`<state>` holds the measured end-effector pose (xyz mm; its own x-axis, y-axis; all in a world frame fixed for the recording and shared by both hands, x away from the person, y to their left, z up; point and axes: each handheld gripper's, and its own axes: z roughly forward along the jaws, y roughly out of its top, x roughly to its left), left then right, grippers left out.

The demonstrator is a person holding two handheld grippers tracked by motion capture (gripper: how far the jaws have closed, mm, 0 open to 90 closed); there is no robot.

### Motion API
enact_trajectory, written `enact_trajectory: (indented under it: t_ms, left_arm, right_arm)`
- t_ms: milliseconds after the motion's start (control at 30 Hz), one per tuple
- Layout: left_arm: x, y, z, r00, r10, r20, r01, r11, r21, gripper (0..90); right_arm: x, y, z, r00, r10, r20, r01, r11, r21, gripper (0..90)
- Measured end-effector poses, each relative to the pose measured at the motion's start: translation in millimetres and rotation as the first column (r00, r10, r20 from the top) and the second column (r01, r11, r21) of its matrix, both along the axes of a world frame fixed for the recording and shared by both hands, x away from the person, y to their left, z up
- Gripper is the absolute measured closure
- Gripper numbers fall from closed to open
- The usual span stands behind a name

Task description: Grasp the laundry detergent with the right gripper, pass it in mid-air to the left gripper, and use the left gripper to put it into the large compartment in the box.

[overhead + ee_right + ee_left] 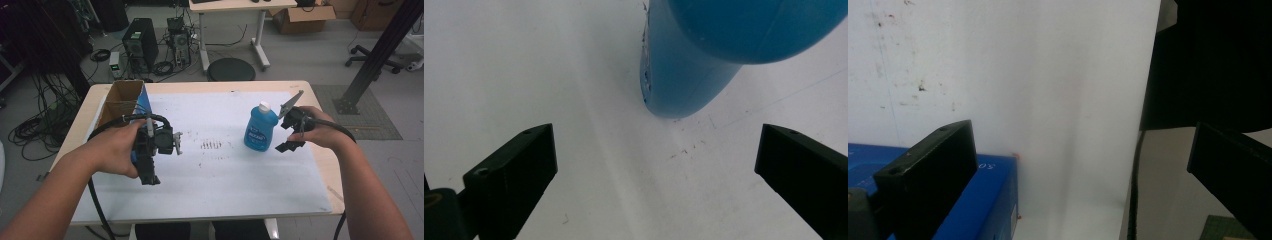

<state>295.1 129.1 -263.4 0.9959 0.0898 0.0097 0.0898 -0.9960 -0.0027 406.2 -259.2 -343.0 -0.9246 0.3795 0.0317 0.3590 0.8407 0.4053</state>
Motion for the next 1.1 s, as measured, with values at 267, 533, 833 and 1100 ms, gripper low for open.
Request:
enact_trajectory:
  t_ms: [267, 533, 833, 1100]
  left_arm:
    - [-2.8, 1.1, -1.7, 1.0000, -0.002, 0.004, 0.002, 1.0000, 0.001, 0.2]
    - [-5.2, 2.0, -2.6, 0.9999, 0.000, 0.014, 0.000, 1.0000, 0.008, 0.2]
    - [-7.8, 2.9, -4.8, 0.9999, 0.001, 0.010, -0.001, 0.9999, 0.013, 0.2]
    - [-10.9, 3.2, -3.2, 0.9998, 0.001, 0.022, -0.001, 0.9998, 0.019, 0.2]
  right_arm:
    - [-0.5, -3.2, -11.1, 0.9990, -0.044, 0.012, 0.043, 0.9966, 0.071, 3.3]
    - [-0.5, -2.6, -25.5, 0.9977, -0.061, 0.031, 0.057, 0.9920, 0.112, 3.0]
    - [-0.5, -5.2, -37.2, 0.9931, -0.109, 0.044, 0.099, 0.9786, 0.181, 3.0]
    - [0.6, -8.5, -44.9, 0.9872, -0.147, 0.063, 0.127, 0.9598, 0.251, 2.8]
